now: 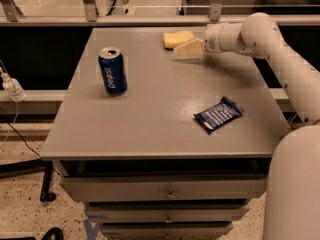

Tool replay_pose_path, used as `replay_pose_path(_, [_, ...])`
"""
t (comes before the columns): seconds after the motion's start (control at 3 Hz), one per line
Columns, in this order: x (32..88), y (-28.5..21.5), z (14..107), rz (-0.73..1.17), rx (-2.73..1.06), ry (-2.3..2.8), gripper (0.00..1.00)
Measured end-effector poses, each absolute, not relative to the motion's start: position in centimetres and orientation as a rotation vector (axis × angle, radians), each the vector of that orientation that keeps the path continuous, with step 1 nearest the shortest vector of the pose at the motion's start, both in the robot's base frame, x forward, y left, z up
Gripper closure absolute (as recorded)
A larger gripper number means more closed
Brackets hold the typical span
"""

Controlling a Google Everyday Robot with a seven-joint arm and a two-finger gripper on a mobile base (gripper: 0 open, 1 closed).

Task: Pick sponge

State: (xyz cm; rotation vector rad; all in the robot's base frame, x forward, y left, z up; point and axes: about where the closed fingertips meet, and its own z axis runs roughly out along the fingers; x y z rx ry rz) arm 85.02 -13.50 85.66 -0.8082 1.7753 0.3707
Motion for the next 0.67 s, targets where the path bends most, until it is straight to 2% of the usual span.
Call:
replay_pose_path(0.33, [85.90,-13.53,85.22,0.384,-0.782,1.771,0.17])
replay_pose_path(0.67, [86.22,-13.70,84.77,0.398,-0.758,1.775,0.40])
